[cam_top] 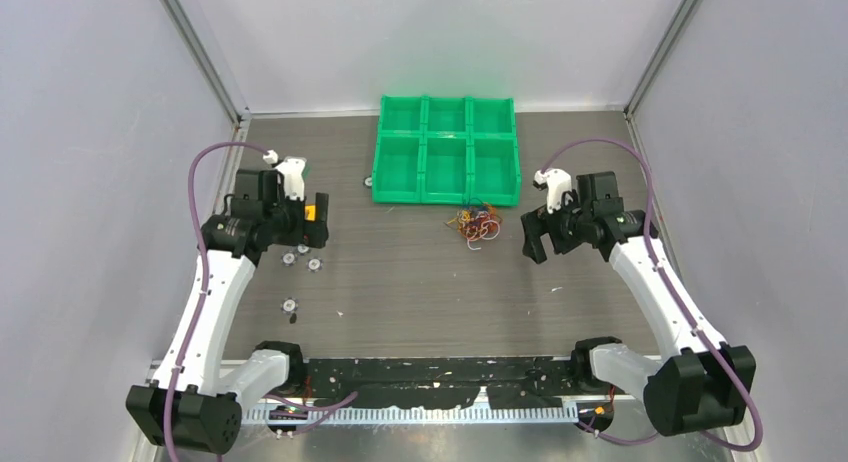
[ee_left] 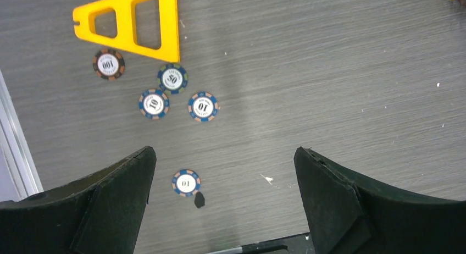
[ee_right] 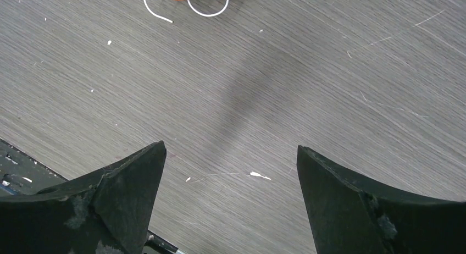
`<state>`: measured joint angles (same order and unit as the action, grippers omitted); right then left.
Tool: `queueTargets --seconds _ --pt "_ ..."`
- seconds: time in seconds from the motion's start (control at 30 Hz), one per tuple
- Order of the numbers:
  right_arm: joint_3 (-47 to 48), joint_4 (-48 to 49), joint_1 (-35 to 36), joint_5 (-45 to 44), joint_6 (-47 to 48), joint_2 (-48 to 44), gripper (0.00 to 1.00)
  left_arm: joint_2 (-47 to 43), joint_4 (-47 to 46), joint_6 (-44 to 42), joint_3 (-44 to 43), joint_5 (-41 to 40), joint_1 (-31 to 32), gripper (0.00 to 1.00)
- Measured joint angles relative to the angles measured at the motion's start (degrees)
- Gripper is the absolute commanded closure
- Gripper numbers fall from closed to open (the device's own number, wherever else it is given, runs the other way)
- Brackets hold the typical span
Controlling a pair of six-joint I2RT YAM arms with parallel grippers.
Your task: Untangle the cables
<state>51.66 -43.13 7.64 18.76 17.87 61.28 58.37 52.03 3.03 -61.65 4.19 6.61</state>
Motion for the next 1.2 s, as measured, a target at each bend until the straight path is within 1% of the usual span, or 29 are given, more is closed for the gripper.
queueTargets --seconds 0.07,0.23,0.43,0.5,0.63,0.77,0.87,1.03,1.07,1.1,1.13,1.2 --pt "0.79 0.0 0.0 0.26 0.02 1.77 0.05 0.39 -0.59 -1.77 -0.83 0.63 0.02 0.0" --pt "2.23 0.61 0.0 0.44 0.04 5.53 0.05 4.35 -2.69 -4.74 -6.27 3.37 0.2 0.0" --pt "3.23 2.32 0.37 0.37 0.0 9.38 0.05 5.05 -6.62 -4.57 -6.8 5.9 0.81 0.0" --pt "3.32 3.08 1.2 0.26 -0.11 10.82 0.05 4.76 -8.72 -3.41 -6.45 7.43 0.85 0.01" --pt "3.41 5.46 5.25 -0.74 -0.61 14.75 0.04 2.8 -13.68 -1.16 -3.8 12.07 0.9 0.0" --pt "3.69 8.94 9.55 -2.43 -1.29 19.96 0.02 1.49 -18.36 0.9 -0.55 15.89 1.64 0.0" --pt "4.79 11.87 11.43 -3.39 -2.14 24.39 0.0 1.57 -21.03 2.1 1.25 17.7 2.43 0.0" --pt "6.82 18.47 13.29 -5.79 -3.69 30.4 0.13 1.75 -24.33 3.87 3.74 19.56 2.93 0.01" --pt "7.34 19.91 13.6 -6.45 -4.0 31.65 0.14 1.75 -24.9 4.07 4.31 19.8 3.06 0.0" --pt "7.74 21.11 13.79 -6.95 -4.31 32.7 0.18 1.75 -25.51 4.26 4.83 20.0 3.08 0.0" --pt "8.28 22.82 14.08 -7.61 -4.66 34.1 0.2 1.75 -25.81 4.37 5.29 20.22 3.1 0.01" --pt "9.29 23.98 14.32 -8.46 -5.05 36.24 0.28 1.77 -26.16 4.52 5.95 20.68 3.15 0.0"
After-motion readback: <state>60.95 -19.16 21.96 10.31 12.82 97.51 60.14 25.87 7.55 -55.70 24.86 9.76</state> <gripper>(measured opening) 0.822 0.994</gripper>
